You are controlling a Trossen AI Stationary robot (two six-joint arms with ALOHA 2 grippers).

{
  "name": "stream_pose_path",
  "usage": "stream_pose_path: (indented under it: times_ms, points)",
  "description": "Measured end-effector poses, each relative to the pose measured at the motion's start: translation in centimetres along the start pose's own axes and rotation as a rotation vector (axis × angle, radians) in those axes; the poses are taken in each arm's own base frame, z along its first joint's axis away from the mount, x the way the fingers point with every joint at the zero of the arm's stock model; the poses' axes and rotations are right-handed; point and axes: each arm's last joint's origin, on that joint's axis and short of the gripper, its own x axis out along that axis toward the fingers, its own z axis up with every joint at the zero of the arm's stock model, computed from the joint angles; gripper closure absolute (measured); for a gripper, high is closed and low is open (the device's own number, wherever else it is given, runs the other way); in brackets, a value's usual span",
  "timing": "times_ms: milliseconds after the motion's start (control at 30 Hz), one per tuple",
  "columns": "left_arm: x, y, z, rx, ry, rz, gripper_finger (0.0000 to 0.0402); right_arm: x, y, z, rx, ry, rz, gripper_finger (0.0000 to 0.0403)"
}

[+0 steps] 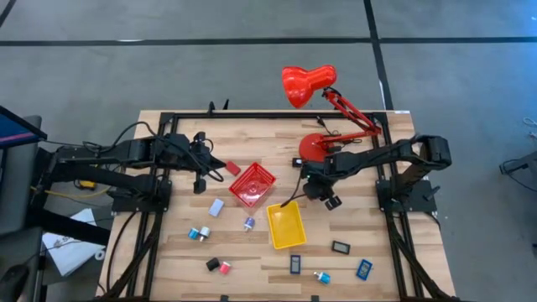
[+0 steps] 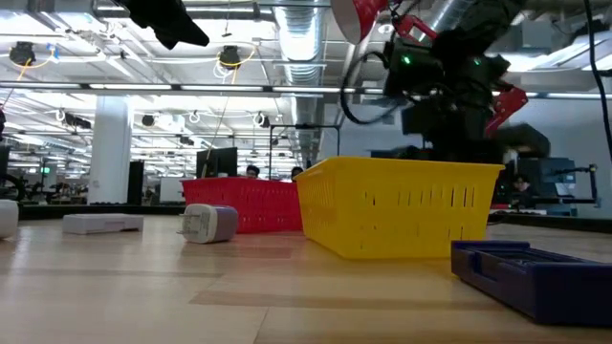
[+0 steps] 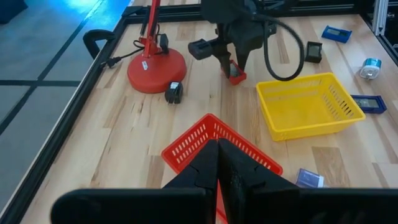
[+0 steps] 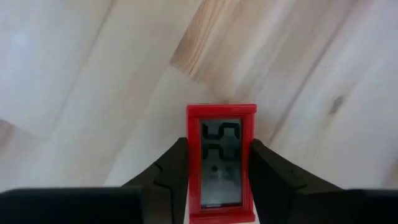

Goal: Pick & Place Office items
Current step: Put the right red digital clock into the red basket

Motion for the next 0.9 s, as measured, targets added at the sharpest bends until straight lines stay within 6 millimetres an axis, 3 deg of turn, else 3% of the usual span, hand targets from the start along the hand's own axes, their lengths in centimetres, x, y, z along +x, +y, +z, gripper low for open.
stream_pose_path:
  times_ms: [300, 600, 733, 900]
  points:
    - [0.0, 0.0, 0.0, 0.000, -0.001, 0.000, 0.0400, -5.6, -1.8, 4.3, 0.029, -0.061, -0.035, 0.0281]
    - [-1.6, 0.3, 0.2, -0.014, -0.069, 0.016, 0.0400, -11.0, -4.9, 9.2, 0.043, -0.351, -0.211, 0.0281]
    - [-2.8, 0.5, 0.2, -0.021, -0.114, 0.034, 0.0400, -11.2, -6.8, 10.9, 0.085, -0.409, -0.245, 0.0280]
    - [-4.0, 0.7, 0.2, -0.028, -0.155, 0.066, 0.0400, -9.2, -8.5, 13.3, 0.114, -0.394, -0.223, 0.0280]
